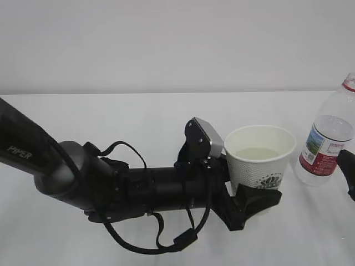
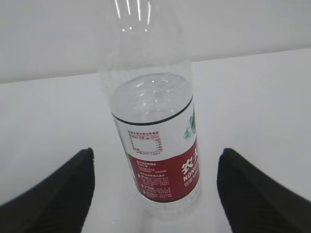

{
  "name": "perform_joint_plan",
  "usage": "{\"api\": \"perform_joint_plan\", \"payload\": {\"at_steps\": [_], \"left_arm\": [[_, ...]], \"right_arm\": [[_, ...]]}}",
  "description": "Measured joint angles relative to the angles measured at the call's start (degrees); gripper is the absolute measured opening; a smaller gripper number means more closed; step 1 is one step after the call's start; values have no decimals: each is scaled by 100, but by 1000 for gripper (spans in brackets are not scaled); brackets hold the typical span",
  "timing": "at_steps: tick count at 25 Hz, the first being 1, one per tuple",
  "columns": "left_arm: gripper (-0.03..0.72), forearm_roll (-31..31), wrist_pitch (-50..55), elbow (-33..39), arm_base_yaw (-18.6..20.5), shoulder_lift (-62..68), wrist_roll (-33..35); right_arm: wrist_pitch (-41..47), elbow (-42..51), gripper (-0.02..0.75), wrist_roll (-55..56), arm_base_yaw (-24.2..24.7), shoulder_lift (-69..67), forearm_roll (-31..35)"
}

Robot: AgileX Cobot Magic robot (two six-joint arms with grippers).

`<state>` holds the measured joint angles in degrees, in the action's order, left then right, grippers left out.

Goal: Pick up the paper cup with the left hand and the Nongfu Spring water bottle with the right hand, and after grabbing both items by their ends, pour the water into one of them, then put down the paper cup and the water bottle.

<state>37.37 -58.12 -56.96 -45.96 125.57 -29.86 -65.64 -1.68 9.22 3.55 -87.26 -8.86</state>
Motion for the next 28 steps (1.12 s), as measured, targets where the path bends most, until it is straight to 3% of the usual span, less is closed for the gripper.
{"api": "perform_joint_plan", "payload": {"at_steps": [14,22,28], "left_arm": [[541,-15,-12,0,890,0,0],[541,-29,-88,131,1195,0,0],[538,-95,-270,355,1294,0,405]], "right_arm": [[0,0,591,-191,0,0,-19],[0,4,591,-200,0,0,-19],[0,4,591,-221,0,0,-19]]}}
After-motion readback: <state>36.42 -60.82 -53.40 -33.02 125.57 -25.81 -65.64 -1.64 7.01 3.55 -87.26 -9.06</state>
